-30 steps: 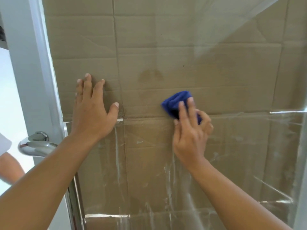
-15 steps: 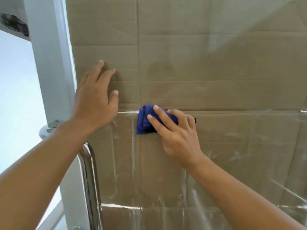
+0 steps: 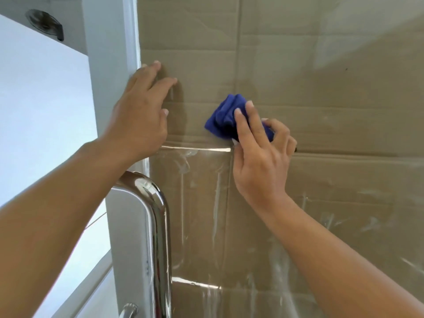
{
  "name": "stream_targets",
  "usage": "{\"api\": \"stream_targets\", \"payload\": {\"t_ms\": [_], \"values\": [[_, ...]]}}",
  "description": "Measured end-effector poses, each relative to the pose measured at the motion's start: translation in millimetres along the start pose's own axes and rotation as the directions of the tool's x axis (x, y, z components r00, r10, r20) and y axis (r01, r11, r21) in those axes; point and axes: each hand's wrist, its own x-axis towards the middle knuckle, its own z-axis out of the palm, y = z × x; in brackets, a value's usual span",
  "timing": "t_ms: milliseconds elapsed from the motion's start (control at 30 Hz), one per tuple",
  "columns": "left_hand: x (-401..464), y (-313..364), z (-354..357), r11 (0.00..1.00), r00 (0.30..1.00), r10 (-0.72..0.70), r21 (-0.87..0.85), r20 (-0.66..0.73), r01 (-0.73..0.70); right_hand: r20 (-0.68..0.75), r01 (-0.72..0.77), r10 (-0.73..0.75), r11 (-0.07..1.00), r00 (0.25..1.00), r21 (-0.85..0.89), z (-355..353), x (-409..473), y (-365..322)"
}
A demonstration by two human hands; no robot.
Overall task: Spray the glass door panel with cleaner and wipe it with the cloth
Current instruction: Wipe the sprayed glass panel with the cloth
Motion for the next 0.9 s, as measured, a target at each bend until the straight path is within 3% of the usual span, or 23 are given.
{"api": "stream_targets", "payload": {"t_ms": [67, 167, 200, 300, 367, 433, 500, 533, 567, 633, 700, 733, 800, 833, 900], "values": [[-0.2, -2.8, -0.1, 1.000, 1.000, 0.025, -0.009, 0.007, -0.025, 0.046, 0.108, -0.108, 0.994, 0.993, -0.006, 6.4, -5.3, -14.1], [-1.0, -7.0, 0.8, 0.999, 0.999, 0.037, -0.020, 0.016, -0.036, 0.179, 0.436, -0.444, 0.896, 0.878, 0.082, 5.7, -18.7, -19.7], [-2.1, -7.8, 1.7, 0.999, 0.999, 0.037, -0.024, 0.018, -0.036, 0.180, 0.438, -0.446, 0.895, 0.877, 0.086, 5.2, -17.1, -17.4], [-6.9, -6.9, 5.9, 0.999, 0.999, 0.032, -0.038, 0.032, -0.031, 0.072, 0.100, -0.101, 0.995, 0.992, 0.029, 7.8, -4.0, -14.9], [-8.5, -6.7, 7.6, 0.999, 0.999, 0.029, -0.042, 0.038, -0.027, 0.032, 0.021, -0.021, 1.000, 0.999, 0.008, 10.2, -3.4, -23.4], [-8.1, -6.7, 8.0, 0.998, 0.998, 0.039, -0.041, 0.040, -0.037, 0.119, 0.251, -0.252, 0.968, 0.960, 0.024, 11.5, -16.0, -30.6], [-7.9, -7.3, 7.8, 0.998, 0.998, 0.033, -0.046, 0.047, -0.030, 0.209, 0.494, -0.505, 0.863, 0.838, 0.103, 6.0, -29.6, -27.0], [-8.1, -7.9, 7.7, 0.998, 0.998, 0.028, -0.051, 0.047, -0.026, 0.220, 0.529, -0.540, 0.841, 0.812, 0.111, 2.9, -32.7, -21.4], [-8.3, -7.9, 7.5, 0.998, 0.998, 0.029, -0.055, 0.050, -0.026, 0.207, 0.492, -0.498, 0.867, 0.842, 0.084, 1.3, -33.8, -15.5], [-9.3, -7.2, 7.4, 0.998, 0.998, 0.031, -0.055, 0.062, -0.028, 0.119, 0.227, -0.226, 0.974, 0.967, 0.005, -0.3, -31.3, -6.9], [-9.9, -5.8, 6.9, 0.999, 0.996, 0.018, -0.043, 0.086, -0.014, 0.026, 0.015, -0.014, 1.000, 1.000, -0.016, -1.4, -30.3, -6.5], [-10.0, -4.9, 6.6, 0.999, 0.995, 0.011, -0.037, 0.097, -0.008, 0.034, 0.025, -0.025, 1.000, 0.999, -0.017, -1.9, -34.4, -9.3], [-9.8, -3.1, 5.2, 0.999, 0.994, 0.011, -0.036, 0.110, -0.007, 0.135, 0.252, -0.250, 0.968, 0.959, 0.008, -3.4, -52.9, -12.0], [-9.8, -2.5, 4.7, 0.999, 0.993, 0.011, -0.036, 0.113, -0.007, 0.195, 0.385, -0.386, 0.922, 0.901, 0.044, -6.5, -62.7, -10.0], [-9.9, -2.2, 3.8, 1.000, 0.993, 0.005, -0.030, 0.120, -0.001, 0.259, 0.505, -0.509, 0.859, 0.821, 0.086, -13.2, -72.0, -0.3]]}}
